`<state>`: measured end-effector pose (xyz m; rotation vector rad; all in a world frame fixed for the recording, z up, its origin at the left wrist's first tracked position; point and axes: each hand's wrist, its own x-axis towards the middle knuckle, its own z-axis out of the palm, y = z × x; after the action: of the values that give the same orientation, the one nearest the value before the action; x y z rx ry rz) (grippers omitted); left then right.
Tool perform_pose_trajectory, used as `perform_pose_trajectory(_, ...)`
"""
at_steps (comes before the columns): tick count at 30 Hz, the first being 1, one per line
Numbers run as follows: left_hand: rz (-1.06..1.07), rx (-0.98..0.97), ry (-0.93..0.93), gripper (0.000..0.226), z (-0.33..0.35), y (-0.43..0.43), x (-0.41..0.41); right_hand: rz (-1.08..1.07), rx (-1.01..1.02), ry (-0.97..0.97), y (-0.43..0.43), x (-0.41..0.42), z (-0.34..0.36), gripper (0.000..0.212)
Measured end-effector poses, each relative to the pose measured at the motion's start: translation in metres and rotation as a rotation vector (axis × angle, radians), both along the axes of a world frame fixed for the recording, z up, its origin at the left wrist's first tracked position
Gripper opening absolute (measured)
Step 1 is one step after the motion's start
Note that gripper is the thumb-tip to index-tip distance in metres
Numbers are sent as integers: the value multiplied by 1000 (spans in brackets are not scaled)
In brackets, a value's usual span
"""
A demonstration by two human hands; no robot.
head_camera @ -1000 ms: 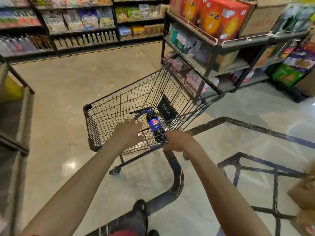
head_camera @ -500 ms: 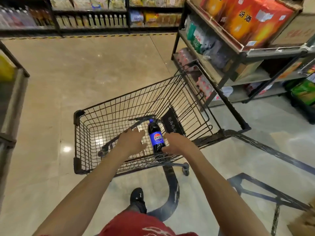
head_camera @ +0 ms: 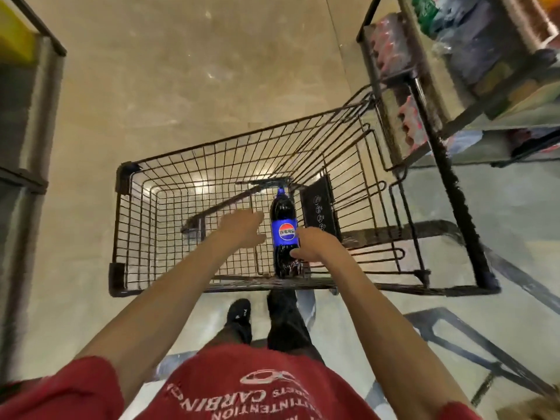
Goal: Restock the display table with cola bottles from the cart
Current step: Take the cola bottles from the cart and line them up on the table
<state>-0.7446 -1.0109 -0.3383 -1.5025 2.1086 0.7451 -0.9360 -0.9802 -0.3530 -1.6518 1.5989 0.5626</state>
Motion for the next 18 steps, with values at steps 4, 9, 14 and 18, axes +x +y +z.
perform_pose_trajectory(4, 56, 78, -37, 48, -28, -27, -24, 1, 50, -16, -27, -26, -30, 52)
perform_pose_trajectory(9, 102, 138, -27, 50, -62, -53, -54, -19, 120, -27, -48, -47, -75, 52)
perform_pose_trajectory(14, 181, 198, -25, 52, -119, -76, -61, -85, 181, -45, -60, -56, -125, 55)
perform_pose_trajectory(18, 250, 239, -17, 53, -171, -86, -59, -124, 166, -27, -64, -48, -166, 59)
